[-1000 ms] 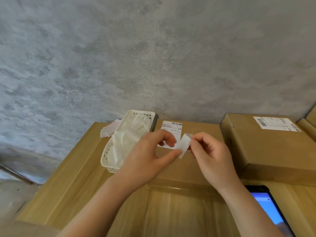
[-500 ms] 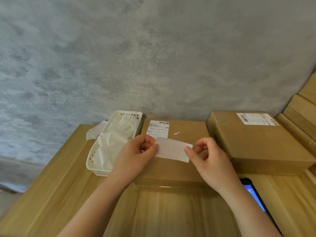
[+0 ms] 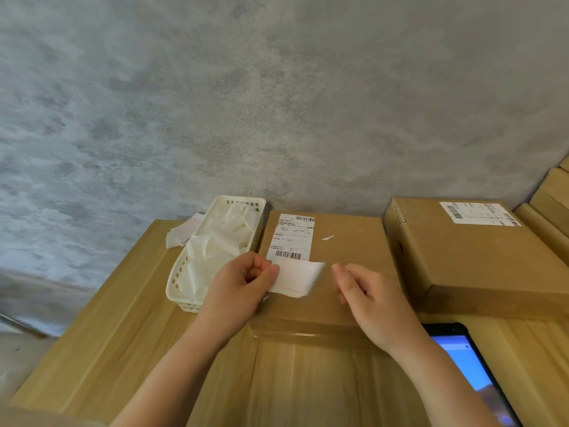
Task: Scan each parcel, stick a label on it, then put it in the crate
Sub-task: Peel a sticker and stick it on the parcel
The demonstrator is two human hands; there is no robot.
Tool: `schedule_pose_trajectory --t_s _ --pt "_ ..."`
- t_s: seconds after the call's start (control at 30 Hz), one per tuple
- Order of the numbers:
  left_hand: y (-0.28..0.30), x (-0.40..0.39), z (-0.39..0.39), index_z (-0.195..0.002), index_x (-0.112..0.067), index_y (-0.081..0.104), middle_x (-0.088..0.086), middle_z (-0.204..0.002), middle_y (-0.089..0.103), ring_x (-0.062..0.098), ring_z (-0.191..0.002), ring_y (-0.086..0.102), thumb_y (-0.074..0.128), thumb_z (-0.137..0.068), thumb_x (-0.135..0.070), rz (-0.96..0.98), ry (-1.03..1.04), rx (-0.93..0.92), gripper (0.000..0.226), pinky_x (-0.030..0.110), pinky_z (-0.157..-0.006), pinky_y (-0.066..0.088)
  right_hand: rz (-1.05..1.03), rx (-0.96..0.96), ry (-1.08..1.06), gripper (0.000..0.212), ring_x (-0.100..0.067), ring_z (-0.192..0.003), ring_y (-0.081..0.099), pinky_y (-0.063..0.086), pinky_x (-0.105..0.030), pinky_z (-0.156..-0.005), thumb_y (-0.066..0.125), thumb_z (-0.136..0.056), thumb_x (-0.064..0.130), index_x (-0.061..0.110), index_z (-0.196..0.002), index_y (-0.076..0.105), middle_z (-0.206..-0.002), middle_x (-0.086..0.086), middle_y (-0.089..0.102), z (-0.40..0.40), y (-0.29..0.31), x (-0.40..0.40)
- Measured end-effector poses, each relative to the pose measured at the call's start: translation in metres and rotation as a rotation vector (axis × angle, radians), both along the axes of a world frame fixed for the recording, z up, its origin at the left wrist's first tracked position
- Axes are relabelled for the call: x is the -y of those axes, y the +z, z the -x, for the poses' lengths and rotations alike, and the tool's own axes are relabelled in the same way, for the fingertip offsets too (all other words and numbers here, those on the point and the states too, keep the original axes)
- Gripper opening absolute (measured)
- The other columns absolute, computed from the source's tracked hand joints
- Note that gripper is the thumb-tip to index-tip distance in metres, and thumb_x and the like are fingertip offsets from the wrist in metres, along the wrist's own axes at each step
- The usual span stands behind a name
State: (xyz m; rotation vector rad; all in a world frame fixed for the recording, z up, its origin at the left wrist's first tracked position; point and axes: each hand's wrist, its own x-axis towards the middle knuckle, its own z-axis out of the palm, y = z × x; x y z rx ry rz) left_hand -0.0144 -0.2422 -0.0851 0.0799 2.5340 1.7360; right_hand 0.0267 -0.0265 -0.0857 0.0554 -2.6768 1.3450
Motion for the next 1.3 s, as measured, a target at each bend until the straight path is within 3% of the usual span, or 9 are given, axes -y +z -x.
schedule_pose_trajectory --t_s 0.13,0.23,0.3,0.4,0.5,0.6,0.73,1.2,1.3 --pt "0.000 0.000 0.001 -0.081 -0.019 0.065 -0.001 -0.064 0.057 0.006 -0.057 0.050 0.062 -0.095 -0.033 0.001 0.004 -0.002 0.019 0.023 -0.056 0.041 0.046 -0.070 0.022 0.082 -0.017 -0.061 0.052 0.039 -0.038 -0.059 0.021 -0.077 0.091 0.015 -0.067 0.052 -0.066 -0.008 0.056 0.001 0.001 0.004" --pt "-0.001 -0.002 0.001 -0.081 -0.020 0.066 -0.002 -0.065 0.059 0.007 -0.058 0.052 0.063 -0.094 -0.032 -0.023 0.009 0.010 0.018 0.025 -0.057 0.041 0.106 -0.076 0.039 0.087 -0.022 -0.065 0.054 0.039 -0.041 -0.064 0.019 -0.077 0.091 0.012 -0.068 0.053 -0.069 -0.012 0.058 0.001 0.001 0.005" --pt "-0.001 -0.003 0.000 -0.081 -0.020 0.066 -0.005 -0.063 0.058 0.005 -0.057 0.052 0.063 -0.095 -0.032 -0.027 0.004 0.011 0.019 0.024 -0.058 0.041 0.088 -0.067 0.036 0.071 -0.023 -0.064 0.053 0.040 -0.040 -0.060 0.033 -0.083 0.083 0.016 -0.067 0.054 -0.066 -0.010 0.057 0.000 0.000 0.006" --pt "-0.002 -0.004 0.002 -0.082 -0.019 0.066 -0.008 -0.061 0.058 0.004 -0.057 0.053 0.062 -0.095 -0.032 -0.026 0.000 0.018 0.019 0.025 -0.059 0.042 0.019 -0.057 0.004 0.035 -0.021 -0.059 0.053 0.038 -0.035 -0.054 0.056 -0.092 0.045 0.020 -0.068 0.056 -0.064 -0.006 0.058 0.002 -0.006 0.003" --pt "-0.004 -0.002 0.004 -0.081 -0.019 0.066 -0.007 -0.061 0.058 0.005 -0.057 0.053 0.063 -0.094 -0.032 -0.016 -0.005 0.023 0.019 0.025 -0.059 0.043 -0.005 -0.032 -0.028 0.032 -0.015 -0.050 0.046 0.033 -0.033 -0.051 0.058 -0.092 0.030 0.023 -0.062 0.052 -0.058 -0.003 0.055 0.005 -0.008 -0.001" --pt "-0.006 -0.002 0.003 -0.078 -0.021 0.062 -0.010 -0.065 0.060 0.002 -0.058 0.052 0.063 -0.093 -0.031 0.202 -0.040 -0.097 0.018 0.015 -0.056 0.041 -0.080 0.023 -0.053 0.034 -0.008 -0.045 0.038 0.028 -0.028 -0.048 0.060 -0.089 0.027 0.021 -0.058 0.048 -0.051 0.004 0.048 0.006 -0.009 -0.002" --pt "-0.009 -0.006 0.004 -0.075 -0.023 0.053 -0.009 -0.079 0.056 0.005 -0.070 0.053 0.060 -0.090 -0.028 0.508 -0.101 -0.305 0.018 0.014 -0.060 0.037 -0.213 0.102 -0.077 0.033 -0.009 -0.046 0.039 0.027 -0.024 -0.047 0.062 -0.086 0.030 0.020 -0.058 0.048 -0.048 0.009 0.046 0.008 -0.010 0.000" --pt "-0.013 -0.015 0.008 -0.085 -0.022 0.052 -0.009 -0.096 0.046 0.003 -0.070 0.047 0.054 -0.093 -0.034 0.723 -0.166 -0.328 0.014 0.013 -0.057 0.033 -0.481 0.198 -0.074 0.032 -0.013 -0.055 0.042 0.029 -0.027 -0.049 0.057 -0.087 0.032 0.021 -0.062 0.042 -0.059 0.002 0.045 0.015 -0.001 0.014" --pt "-0.010 -0.016 0.010 -0.100 -0.022 0.047 -0.008 -0.104 0.044 0.006 -0.076 0.050 0.057 -0.092 -0.034 0.714 -0.139 -0.312 0.017 0.016 -0.059 0.033 -0.516 0.159 -0.077 0.032 -0.013 -0.059 0.047 0.030 -0.025 -0.050 0.058 -0.089 0.034 0.022 -0.066 0.041 -0.064 0.004 0.048 0.013 0.000 0.012"
